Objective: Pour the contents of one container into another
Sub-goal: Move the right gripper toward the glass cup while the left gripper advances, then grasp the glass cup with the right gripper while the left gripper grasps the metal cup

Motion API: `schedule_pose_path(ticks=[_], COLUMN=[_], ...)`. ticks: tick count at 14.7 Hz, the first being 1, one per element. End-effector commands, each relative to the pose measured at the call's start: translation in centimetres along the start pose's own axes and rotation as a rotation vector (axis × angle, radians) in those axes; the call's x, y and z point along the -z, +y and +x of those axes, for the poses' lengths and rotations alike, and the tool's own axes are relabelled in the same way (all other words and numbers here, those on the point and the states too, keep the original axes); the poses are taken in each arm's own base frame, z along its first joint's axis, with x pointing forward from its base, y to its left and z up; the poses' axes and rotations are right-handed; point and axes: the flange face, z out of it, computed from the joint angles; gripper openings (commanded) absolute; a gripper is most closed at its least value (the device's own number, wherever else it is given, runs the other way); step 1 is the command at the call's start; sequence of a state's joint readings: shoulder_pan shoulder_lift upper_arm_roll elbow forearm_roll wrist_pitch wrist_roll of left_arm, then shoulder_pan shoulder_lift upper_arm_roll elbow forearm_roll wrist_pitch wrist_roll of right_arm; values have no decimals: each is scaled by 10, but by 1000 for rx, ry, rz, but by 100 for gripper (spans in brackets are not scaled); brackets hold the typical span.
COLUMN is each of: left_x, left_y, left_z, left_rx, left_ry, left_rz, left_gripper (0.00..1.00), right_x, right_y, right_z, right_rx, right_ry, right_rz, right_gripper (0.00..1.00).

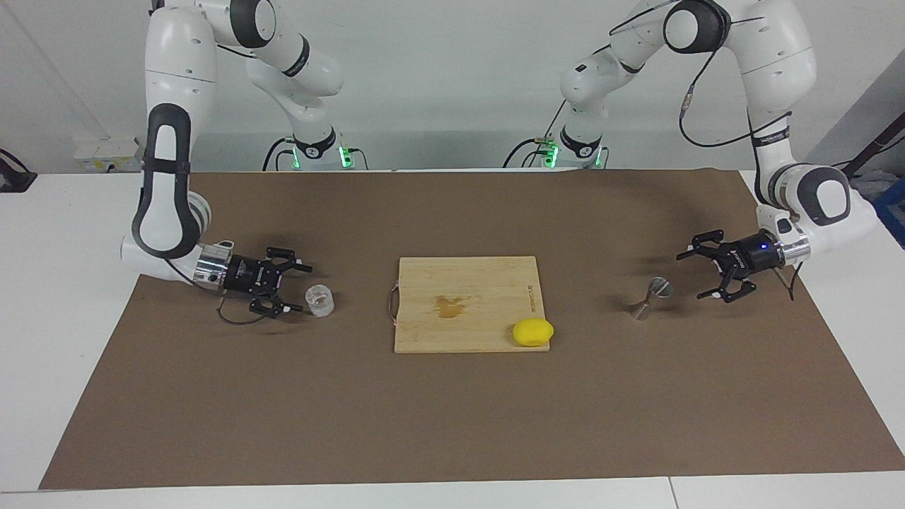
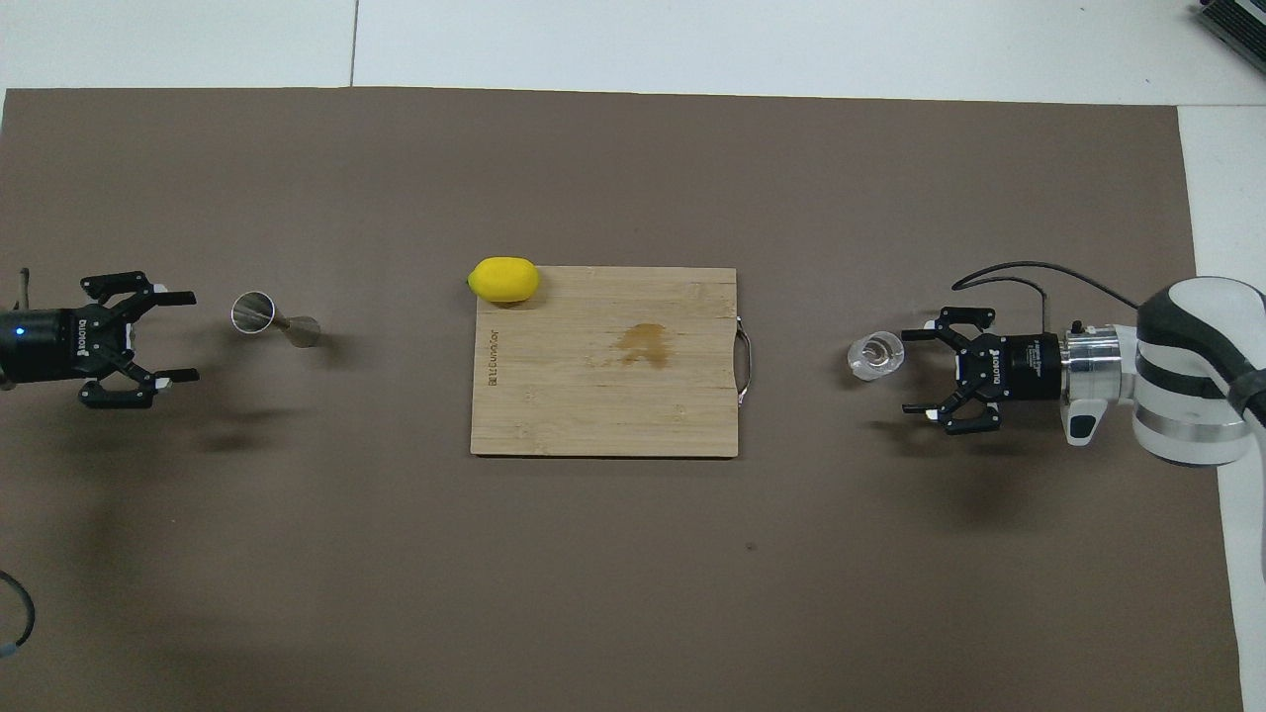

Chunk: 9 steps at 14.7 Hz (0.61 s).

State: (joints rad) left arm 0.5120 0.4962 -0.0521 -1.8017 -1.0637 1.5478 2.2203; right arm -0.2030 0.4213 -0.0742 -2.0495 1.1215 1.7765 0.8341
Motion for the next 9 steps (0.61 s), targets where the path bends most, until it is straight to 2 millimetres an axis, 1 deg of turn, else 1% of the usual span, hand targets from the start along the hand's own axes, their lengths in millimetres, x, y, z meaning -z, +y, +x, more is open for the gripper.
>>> schedule_pose_path(ticks=[1, 3, 4, 5, 7, 9], left_x=[-8, -12, -13, -14, -18, -26], left_y=[-8, -8, -9, -9, -10, -12], left_z=[-22, -37, -43, -45, -39, -31], left_rx=[-59, -38, -43, -94, -142, -154], left_ry=[140, 173, 183, 195, 228, 260], left_rz=[12, 11, 15, 32, 32, 23], left_gripper=[100, 100, 100, 100, 100, 100], right_x=[-9, -20, -25, -30, -36, -35], right_y=[0, -4, -6, -7, -7, -7], right_z=[3, 1, 6, 4, 4, 4], right_rx=[18, 26, 22, 26, 42, 48], right_ry=[-4, -10, -7, -11, -13, -14], right_rz=[30, 48, 54, 57, 50, 48], right_gripper=[100, 100, 100, 100, 100, 100])
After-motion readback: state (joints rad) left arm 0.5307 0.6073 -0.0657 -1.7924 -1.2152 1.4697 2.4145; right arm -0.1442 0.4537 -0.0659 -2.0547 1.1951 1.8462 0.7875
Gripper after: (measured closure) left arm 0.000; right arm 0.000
